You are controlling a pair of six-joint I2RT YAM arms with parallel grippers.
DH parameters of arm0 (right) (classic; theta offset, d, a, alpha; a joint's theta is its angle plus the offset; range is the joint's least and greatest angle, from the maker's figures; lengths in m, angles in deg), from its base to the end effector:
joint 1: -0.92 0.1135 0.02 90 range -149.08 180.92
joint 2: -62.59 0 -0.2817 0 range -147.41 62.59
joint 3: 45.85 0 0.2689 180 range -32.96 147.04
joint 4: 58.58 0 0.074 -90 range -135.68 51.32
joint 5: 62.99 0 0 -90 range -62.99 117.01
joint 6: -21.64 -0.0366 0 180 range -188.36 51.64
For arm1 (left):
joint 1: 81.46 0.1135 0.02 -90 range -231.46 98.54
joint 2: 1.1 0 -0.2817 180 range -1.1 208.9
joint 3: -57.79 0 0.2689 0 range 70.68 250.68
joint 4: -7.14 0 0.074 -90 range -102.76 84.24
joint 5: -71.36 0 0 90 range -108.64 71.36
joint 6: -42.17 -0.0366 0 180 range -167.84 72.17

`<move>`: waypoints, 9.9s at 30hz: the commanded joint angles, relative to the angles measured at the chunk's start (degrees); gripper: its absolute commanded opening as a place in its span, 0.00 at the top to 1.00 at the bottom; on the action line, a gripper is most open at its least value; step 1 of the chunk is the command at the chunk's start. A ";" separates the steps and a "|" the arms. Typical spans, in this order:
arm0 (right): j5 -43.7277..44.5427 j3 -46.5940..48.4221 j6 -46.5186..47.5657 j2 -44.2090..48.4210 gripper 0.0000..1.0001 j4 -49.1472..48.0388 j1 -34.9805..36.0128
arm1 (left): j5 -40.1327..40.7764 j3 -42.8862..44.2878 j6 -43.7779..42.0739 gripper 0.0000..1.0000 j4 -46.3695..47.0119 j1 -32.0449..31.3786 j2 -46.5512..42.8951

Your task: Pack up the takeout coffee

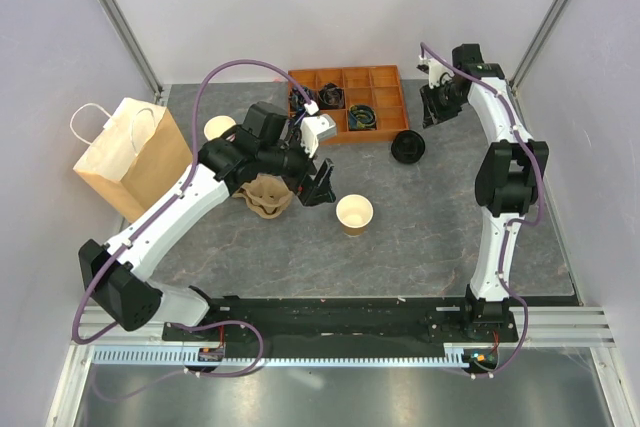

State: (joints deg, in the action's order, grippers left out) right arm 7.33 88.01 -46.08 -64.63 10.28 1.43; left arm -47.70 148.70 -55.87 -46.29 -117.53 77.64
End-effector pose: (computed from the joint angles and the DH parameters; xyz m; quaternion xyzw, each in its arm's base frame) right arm 0.5079 0.0168 0.2730 -0.2292 0.9295 0.1182 0.2636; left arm 0.2381 -0.1954 0.3766 0.4270 0.7784 -0.3185 0.3322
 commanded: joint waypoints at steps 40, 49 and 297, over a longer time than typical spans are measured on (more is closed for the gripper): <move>-0.01 0.59 -1.10 -8.31 0.61 -2.26 0.80 | -0.30 2.84 -1.72 0.01 1.25 0.30 1.33; 0.08 0.15 -1.28 -7.52 0.80 -2.79 0.81 | -0.38 2.93 -1.72 0.01 1.25 0.30 1.50; -8.53 -40.81 -1.01 30.63 0.82 -13.16 28.58 | -22.88 -7.53 18.84 0.00 9.24 23.42 -13.79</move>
State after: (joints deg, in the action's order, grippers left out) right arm 0.90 44.86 -46.40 -33.92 -1.92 30.00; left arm -68.74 141.36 -38.27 -39.01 -94.34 63.59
